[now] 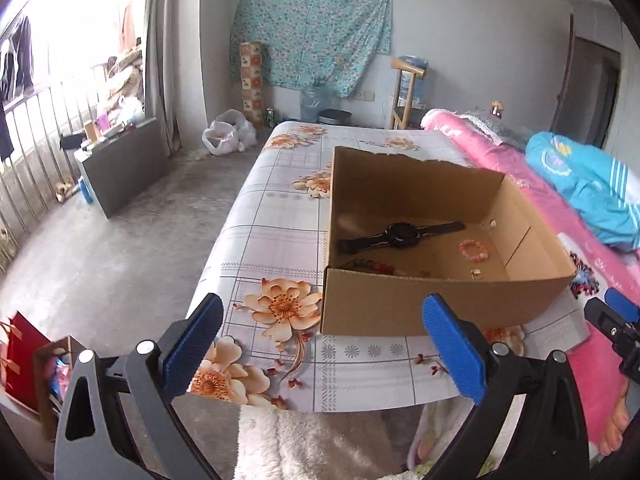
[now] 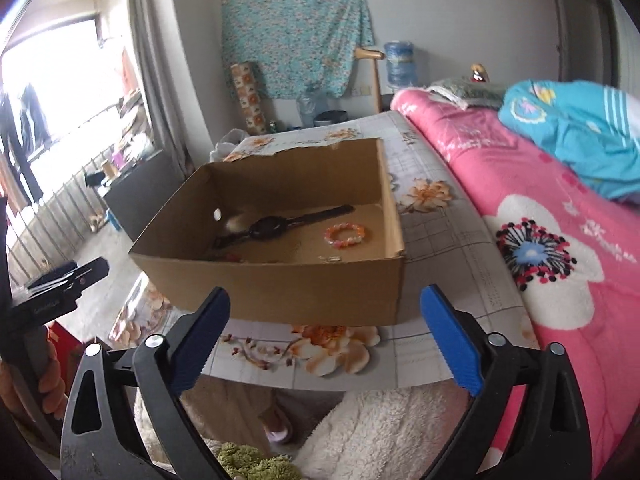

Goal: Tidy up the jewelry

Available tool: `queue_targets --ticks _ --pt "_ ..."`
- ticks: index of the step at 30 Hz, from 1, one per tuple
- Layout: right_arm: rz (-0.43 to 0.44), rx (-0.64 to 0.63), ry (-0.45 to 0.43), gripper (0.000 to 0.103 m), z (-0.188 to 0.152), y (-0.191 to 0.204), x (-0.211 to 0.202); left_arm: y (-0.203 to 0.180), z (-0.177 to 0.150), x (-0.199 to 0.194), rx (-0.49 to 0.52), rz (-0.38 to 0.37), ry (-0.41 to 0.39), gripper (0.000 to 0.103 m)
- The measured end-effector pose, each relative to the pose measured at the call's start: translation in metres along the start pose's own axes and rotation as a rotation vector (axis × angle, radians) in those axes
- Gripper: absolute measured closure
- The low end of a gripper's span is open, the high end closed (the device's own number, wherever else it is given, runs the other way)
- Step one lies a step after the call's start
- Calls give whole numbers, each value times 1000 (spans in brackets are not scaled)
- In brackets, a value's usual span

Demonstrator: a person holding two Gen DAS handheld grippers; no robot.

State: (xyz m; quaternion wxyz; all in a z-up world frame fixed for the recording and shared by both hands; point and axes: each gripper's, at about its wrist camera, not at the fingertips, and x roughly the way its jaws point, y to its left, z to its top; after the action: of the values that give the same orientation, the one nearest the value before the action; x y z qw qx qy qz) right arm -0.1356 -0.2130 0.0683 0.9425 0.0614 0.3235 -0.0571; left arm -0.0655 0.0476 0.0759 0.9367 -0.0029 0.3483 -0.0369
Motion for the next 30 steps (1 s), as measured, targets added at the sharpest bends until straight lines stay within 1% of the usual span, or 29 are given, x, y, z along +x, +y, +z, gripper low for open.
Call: queue_targets --ticks 4,6,8,9,10,12,15,17,19,21,23,25,30 --pt "-8 -44 -19 8 -9 23 0 -9 -3 -1 42 -3 -9 5" --pt "-23 -47 -31 8 -10 31 -1 -19 -5 2 102 56 -14 5" --pt "-33 -63 -55 8 -9 38 -4 -27 -8 3 135 80 -28 5" --pt "-32 -67 -63 8 -8 41 -4 -28 -8 5 119 64 -15 5" --pt "-34 -72 -65 8 -8 45 -6 -27 -8 7 91 29 7 5" --pt "-42 -81 -58 8 -9 51 -3 -23 -9 17 6 -44 74 5" --pt "-71 -67 -29 8 -12 52 4 -20 -13 27 -72 -79 133 5" --pt "-89 -52 3 8 -14 49 11 -22 -16 30 -67 -72 154 5" --pt "-104 -44 24 8 -17 47 14 -28 -18 33 -35 -59 173 5" --pt "-114 -34 40 8 -18 44 18 -35 -20 34 1 -38 180 5" --pt "-116 -27 49 8 -20 43 20 -40 -21 35 23 -32 183 5" --pt "-121 -27 56 8 -21 42 22 -42 -20 36 36 -16 185 6" --pt "-131 -24 67 8 -21 39 26 -43 -18 40 35 -19 195 6"
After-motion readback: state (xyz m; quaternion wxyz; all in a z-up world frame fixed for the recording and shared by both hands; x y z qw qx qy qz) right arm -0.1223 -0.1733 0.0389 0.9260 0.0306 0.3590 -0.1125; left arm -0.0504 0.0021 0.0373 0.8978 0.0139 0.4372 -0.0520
